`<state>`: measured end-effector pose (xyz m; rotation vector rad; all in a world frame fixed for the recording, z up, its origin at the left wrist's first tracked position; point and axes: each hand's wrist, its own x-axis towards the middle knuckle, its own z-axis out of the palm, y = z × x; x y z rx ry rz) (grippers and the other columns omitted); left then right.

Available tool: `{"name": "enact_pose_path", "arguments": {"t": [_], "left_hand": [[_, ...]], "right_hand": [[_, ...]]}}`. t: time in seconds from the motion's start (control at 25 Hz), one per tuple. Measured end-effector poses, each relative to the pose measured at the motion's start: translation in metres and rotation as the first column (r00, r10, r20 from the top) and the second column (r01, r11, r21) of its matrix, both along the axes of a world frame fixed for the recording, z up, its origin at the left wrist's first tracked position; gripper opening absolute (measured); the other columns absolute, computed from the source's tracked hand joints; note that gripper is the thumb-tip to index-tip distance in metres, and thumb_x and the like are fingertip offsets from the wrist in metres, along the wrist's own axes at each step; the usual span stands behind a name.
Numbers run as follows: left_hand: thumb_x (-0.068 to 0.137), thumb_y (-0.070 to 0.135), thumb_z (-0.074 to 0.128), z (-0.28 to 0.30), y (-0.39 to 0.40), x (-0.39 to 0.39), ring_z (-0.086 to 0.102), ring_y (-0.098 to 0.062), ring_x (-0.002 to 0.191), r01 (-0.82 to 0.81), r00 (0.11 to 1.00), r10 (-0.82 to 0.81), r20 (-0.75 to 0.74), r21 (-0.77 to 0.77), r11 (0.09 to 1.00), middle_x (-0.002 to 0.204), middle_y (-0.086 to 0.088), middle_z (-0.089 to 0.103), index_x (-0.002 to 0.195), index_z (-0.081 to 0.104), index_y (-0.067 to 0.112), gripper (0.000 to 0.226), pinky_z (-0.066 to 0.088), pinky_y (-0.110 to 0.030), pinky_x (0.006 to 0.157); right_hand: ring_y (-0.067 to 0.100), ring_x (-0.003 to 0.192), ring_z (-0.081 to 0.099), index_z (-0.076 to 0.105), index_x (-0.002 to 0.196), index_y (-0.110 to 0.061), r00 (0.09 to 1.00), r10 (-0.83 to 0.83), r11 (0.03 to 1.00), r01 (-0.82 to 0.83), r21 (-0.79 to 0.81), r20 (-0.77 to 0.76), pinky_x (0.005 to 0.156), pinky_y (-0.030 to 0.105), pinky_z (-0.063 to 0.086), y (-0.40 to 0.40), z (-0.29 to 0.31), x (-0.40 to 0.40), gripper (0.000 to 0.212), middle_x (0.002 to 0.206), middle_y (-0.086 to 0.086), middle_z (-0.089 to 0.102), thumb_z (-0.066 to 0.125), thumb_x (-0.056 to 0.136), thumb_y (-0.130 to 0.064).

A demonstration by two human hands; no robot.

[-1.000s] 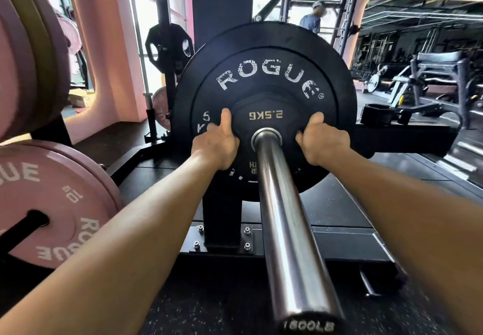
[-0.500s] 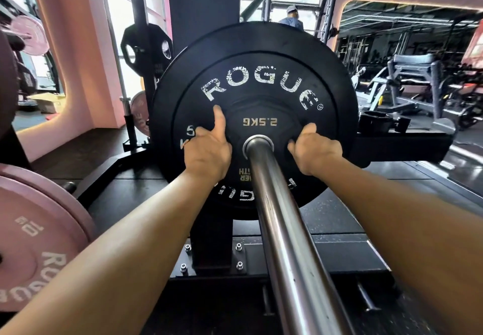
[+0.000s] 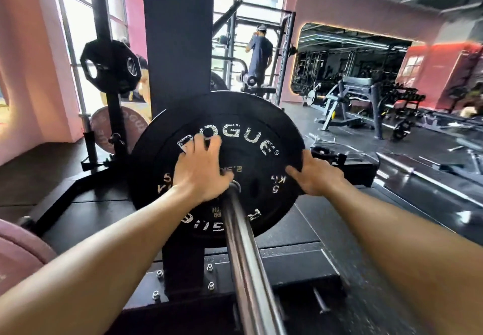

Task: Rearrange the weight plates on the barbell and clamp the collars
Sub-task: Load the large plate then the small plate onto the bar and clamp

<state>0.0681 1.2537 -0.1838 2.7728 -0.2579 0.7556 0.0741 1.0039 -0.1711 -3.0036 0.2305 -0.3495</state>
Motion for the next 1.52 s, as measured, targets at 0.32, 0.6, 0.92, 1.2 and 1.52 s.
{"name": "enact_pose_path", "arguments": {"t": [0.32, 0.6, 0.92, 1.2, 1.52], "left_hand": [[0.093, 0.037, 0.055, 0.08, -0.158, 0.052, 0.054, -0.029, 0.111, 0.402, 0.914, -0.406, -0.006, 0.163, 0.901, 0.126, -0.004, 0.052, 0.13, 0.049, 0.017, 0.042, 0.043, -0.038, 0.077], [0.098, 0.016, 0.058, 0.036, -0.286, 0.161, 0.059, -0.029, 0.104, 0.291, 0.925, -0.197, -0.324, 0.27, 0.918, 0.126, -0.007, 0.054, 0.136, 0.044, 0.013, 0.041, 0.05, -0.039, 0.076], [0.087, 0.024, 0.073, -0.029, -0.319, 0.216, 0.056, -0.028, 0.103, 0.311, 0.888, -0.247, -0.388, 0.111, 0.944, 0.118, -0.009, 0.06, 0.12, 0.06, 0.016, 0.037, 0.041, -0.031, 0.077], [0.087, 0.019, 0.07, -0.017, -0.308, 0.179, 0.054, -0.026, 0.097, 0.353, 0.874, -0.28, -0.397, 0.122, 0.928, 0.111, -0.008, 0.05, 0.111, 0.056, 0.014, 0.028, 0.047, -0.035, 0.086], [0.088, 0.014, 0.07, 0.028, -0.256, 0.066, 0.057, -0.03, 0.107, 0.436, 0.831, -0.401, -0.386, 0.002, 0.9, 0.119, -0.011, 0.057, 0.119, 0.057, 0.015, 0.034, 0.048, -0.04, 0.095]], "right_hand": [[0.032, 0.136, 0.04, 0.027, 0.146, -0.02, 0.99, -0.142, 0.989, 0.142, -0.037, 0.009, 0.108, 0.05, 0.029, -0.12, 0.053, 0.047, 0.061, 0.15, 0.012, 0.04, 0.036, 0.098, -0.056], [0.031, 0.138, 0.037, 0.03, 0.148, -0.022, 0.991, -0.11, 0.994, 0.109, -0.011, -0.082, 0.113, 0.049, 0.021, -0.207, 0.007, 0.132, 0.053, 0.153, 0.01, 0.038, 0.032, 0.101, -0.048], [0.038, 0.108, 0.059, 0.05, 0.127, -0.02, 0.995, 0.046, 0.994, -0.055, 0.099, 0.091, 0.086, 0.038, 0.044, -0.239, -0.068, 0.182, 0.027, 0.121, 0.019, 0.064, 0.041, 0.102, -0.022], [0.033, 0.111, 0.06, 0.056, 0.122, -0.024, 0.989, 0.092, 0.975, -0.114, 0.192, 0.119, 0.097, 0.039, 0.04, -0.24, -0.052, 0.139, 0.024, 0.121, 0.012, 0.067, 0.05, 0.1, -0.032], [0.021, 0.096, 0.057, 0.057, 0.12, -0.013, 0.959, 0.231, 0.893, -0.276, 0.355, 0.166, 0.073, 0.028, 0.037, -0.211, -0.005, 0.032, 0.024, 0.115, 0.008, 0.064, 0.056, 0.098, -0.021]]}}
